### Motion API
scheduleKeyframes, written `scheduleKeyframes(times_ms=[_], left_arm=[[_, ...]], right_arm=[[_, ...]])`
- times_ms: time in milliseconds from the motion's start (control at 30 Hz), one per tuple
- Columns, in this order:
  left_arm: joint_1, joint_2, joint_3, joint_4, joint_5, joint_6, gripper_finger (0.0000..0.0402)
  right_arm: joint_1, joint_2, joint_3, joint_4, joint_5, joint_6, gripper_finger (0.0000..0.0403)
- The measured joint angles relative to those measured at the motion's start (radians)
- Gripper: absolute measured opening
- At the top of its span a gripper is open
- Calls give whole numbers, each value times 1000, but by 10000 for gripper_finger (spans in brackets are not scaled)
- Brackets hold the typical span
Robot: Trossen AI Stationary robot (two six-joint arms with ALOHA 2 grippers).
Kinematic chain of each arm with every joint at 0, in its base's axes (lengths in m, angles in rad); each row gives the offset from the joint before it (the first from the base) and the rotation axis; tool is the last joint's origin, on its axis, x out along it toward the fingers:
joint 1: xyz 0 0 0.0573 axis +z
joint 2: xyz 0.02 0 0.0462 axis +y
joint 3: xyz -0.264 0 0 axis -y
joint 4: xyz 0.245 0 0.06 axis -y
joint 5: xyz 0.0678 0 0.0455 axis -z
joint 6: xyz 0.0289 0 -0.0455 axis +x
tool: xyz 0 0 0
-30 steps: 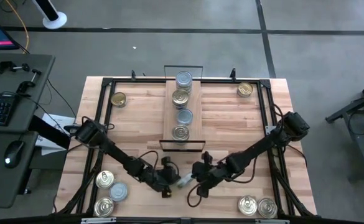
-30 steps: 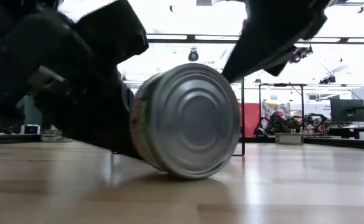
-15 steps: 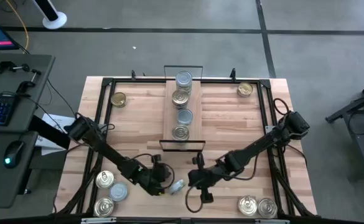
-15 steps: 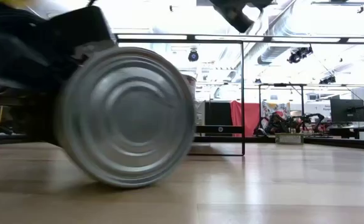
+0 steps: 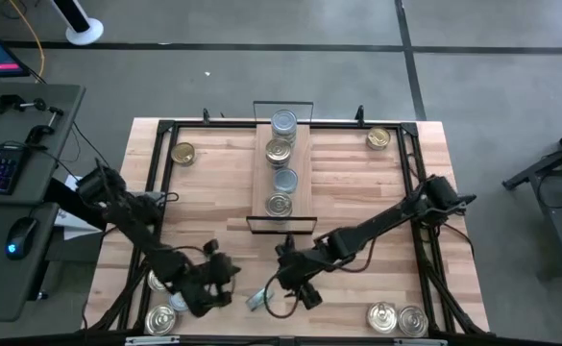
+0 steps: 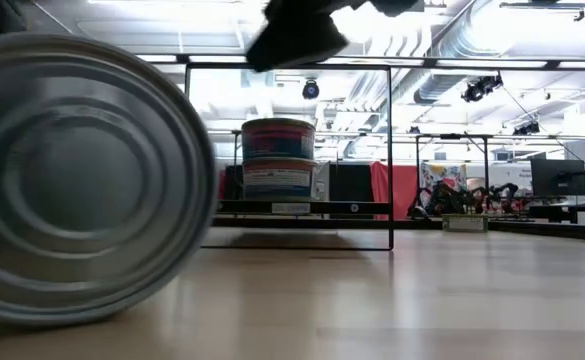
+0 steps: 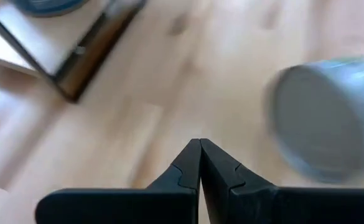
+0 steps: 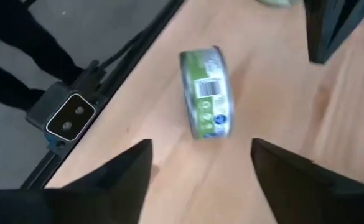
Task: Stack canned seafood by type on shelf
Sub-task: Stack the green tuna can on top of the green tuna can on the shelf
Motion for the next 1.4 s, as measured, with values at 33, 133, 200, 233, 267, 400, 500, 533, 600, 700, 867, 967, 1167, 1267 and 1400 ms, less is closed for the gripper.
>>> scheduleKeyframes(times_ms=[33,133,200,233,267,400,500,533,600,700,867,967,1167,1267,1400], left_arm=[[-24,-16,1,7,1,-25,0],[-96,-50,1,61,14,-101,0],[-140,-59,2,143,31,-135,0],[-161,-58,3,186,38,-141,0],[-178,-50,3,225,42,-143,0],[-214,7,38,231,47,-202,0],[-207,62,61,227,46,-233,0],[-201,81,65,229,46,-241,0],[-191,117,72,237,47,-262,0],[-175,153,87,243,47,-289,0],[-168,156,100,240,46,-277,0],[-169,143,100,205,45,-273,0],[-169,74,99,44,41,-273,0],[-164,-6,100,-101,16,-271,0],[-140,-132,99,-318,-68,-273,0]], right_arm=[[3,16,8,14,-4,-24,275],[8,66,42,65,-16,-62,296],[7,101,67,76,-24,-64,299],[7,119,80,83,-23,-63,300],[7,136,91,88,-20,-65,300],[4,182,120,92,31,-89,300],[-3,203,125,93,35,-85,300],[-4,209,125,93,30,-85,300],[-4,223,125,95,21,-89,300],[-3,245,125,112,19,-87,300],[1,273,125,170,18,-88,288],[5,276,125,204,31,-83,254],[9,238,125,106,77,-65,114],[9,185,125,-23,70,11,111],[19,94,125,-250,68,115,111]])
